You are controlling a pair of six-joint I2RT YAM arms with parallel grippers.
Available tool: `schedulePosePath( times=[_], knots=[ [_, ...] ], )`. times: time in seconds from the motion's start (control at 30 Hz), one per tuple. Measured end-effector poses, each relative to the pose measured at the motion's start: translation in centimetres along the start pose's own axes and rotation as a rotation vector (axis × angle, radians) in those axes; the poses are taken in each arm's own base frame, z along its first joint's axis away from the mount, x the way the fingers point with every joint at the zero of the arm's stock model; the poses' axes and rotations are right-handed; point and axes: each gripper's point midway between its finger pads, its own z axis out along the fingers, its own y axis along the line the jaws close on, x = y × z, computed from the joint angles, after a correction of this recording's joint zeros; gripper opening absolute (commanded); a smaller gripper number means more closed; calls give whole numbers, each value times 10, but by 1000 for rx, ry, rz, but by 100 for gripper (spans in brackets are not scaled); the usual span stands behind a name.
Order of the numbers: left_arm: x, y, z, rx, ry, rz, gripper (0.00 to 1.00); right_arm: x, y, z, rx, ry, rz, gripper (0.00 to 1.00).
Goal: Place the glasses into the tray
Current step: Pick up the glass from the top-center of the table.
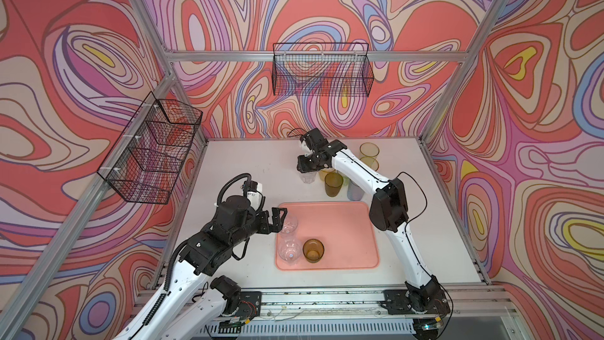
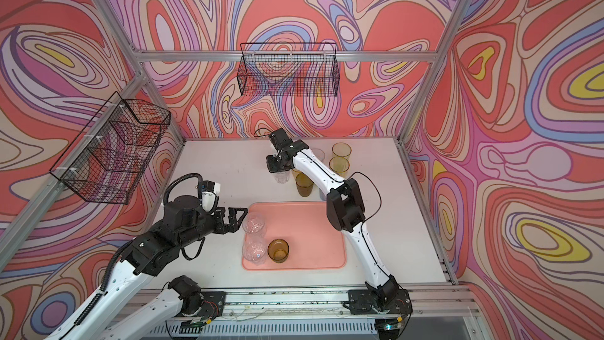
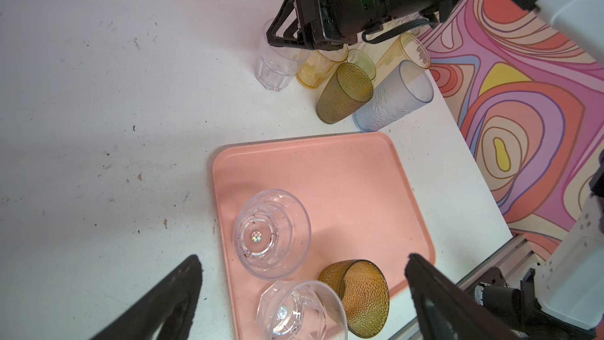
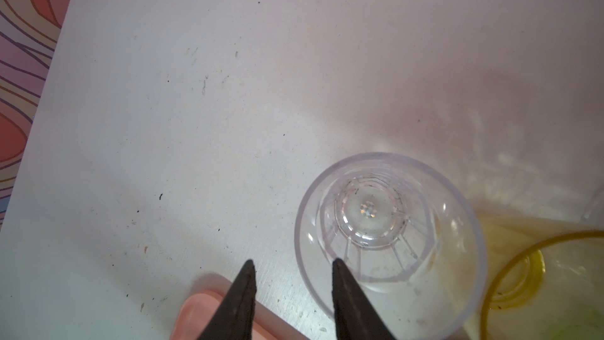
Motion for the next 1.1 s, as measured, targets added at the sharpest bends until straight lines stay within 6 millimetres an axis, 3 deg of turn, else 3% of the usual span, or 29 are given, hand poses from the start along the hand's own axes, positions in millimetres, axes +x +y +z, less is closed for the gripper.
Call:
schedulePosePath(
  times=[0.5, 1.1],
  knots=[
    [3, 4, 7, -22, 23, -2, 100, 12, -9, 27, 18, 45, -47, 29],
    [4, 7, 11, -42, 33, -3, 100, 9, -8, 25, 19, 38, -65, 13]
  ],
)
